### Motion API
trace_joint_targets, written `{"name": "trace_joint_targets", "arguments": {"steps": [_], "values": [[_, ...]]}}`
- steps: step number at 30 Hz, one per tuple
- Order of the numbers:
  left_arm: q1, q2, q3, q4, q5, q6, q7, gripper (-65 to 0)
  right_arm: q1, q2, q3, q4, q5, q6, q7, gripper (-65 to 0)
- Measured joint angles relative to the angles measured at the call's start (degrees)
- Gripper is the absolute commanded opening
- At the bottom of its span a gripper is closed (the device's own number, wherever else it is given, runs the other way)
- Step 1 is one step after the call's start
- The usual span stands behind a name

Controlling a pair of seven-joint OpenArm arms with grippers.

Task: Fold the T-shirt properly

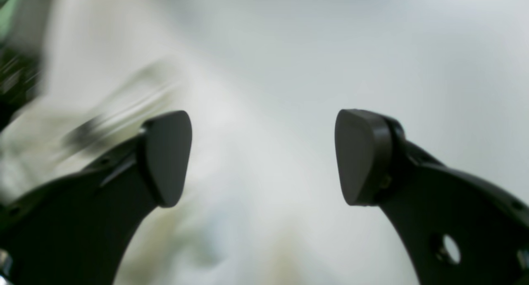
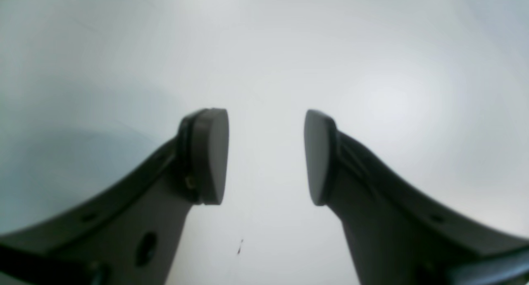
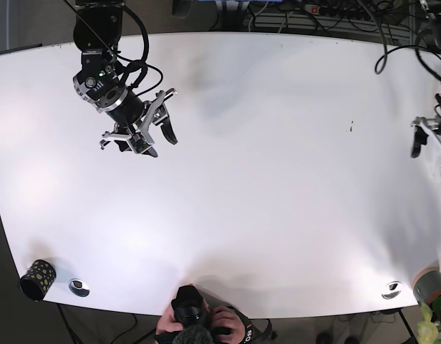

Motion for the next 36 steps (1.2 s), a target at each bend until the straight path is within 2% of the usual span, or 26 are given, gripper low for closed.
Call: {"name": "trace_joint_targets", "arguments": {"steps": [1,3,6,8,12,15,18,24,26,28,32,34,36], "values": [[-0.09,1.27,-0.02,0.92,-0.04,0.63,-0.22,-14.6,-0.26,0.04,-0.07,-0.33,-0.96,-0.81,2.25,-37.4],[-0.11,3.98,-0.04,2.91,0.04,3.41,-1.90,-14.6,-0.79,0.07,-0.07,-1.70,-2.71,-4.24,5.18,-37.4],[0.96,7.43,0.46,4.74,0.13,9.60,-7.48,-14.6,-1.88,0.28,0.15,-3.96,-4.09,-7.93,11.50,-37.4],[2.25,9.88,2.08,5.09,-0.15,12.02,-12.07,-14.6,-2.36,0.31,0.79,-5.88,-4.57,-9.22,16.06,-37.4],[4.94,14.21,7.54,5.09,0.35,13.60,-16.15,-14.6,-3.37,0.17,3.23,-9.99,-6.36,-13.18,21.18,-37.4],[8.44,16.72,9.64,8.07,0.37,15.72,-18.75,-14.6,-5.05,0.46,5.18,-11.41,-5.90,-13.18,24.74,-37.4],[12.11,18.12,10.67,12.57,0.09,17.90,-19.06,-14.6,-7.23,0.50,7.30,-12.11,-5.95,-12.87,26.05,-37.4],[22.16,21.77,11.37,22.23,0.02,17.25,-19.32,-14.6,-13.27,0.55,8.83,-10.86,-5.09,-12.85,29.07,-37.3],[25.35,23.32,11.41,24.37,0.04,16.94,-18.38,-14.6,-15.41,0.55,8.76,-10.84,-3.74,-12.79,28.81,-37.3],[29.07,24.35,11.34,27.10,0.15,17.29,-16.09,-14.6,-17.79,0.63,8.72,-10.78,-0.17,-12.79,28.96,-37.3],[35.65,24.63,11.15,32.87,-0.17,17.40,-12.57,-14.6,-22.69,3.58,8.31,-9.49,4.61,-11.98,29.18,-37.3],[39.65,25.20,10.95,36.17,-0.26,17.46,-10.69,-14.6,-25.27,4.81,8.79,-8.74,6.73,-13.29,28.79,-37.3],[42.40,26.77,10.88,38.40,-0.28,17.64,-10.27,-14.6,-27.50,4.96,9.11,-7.69,8.44,-13.60,28.61,-37.3]]}}
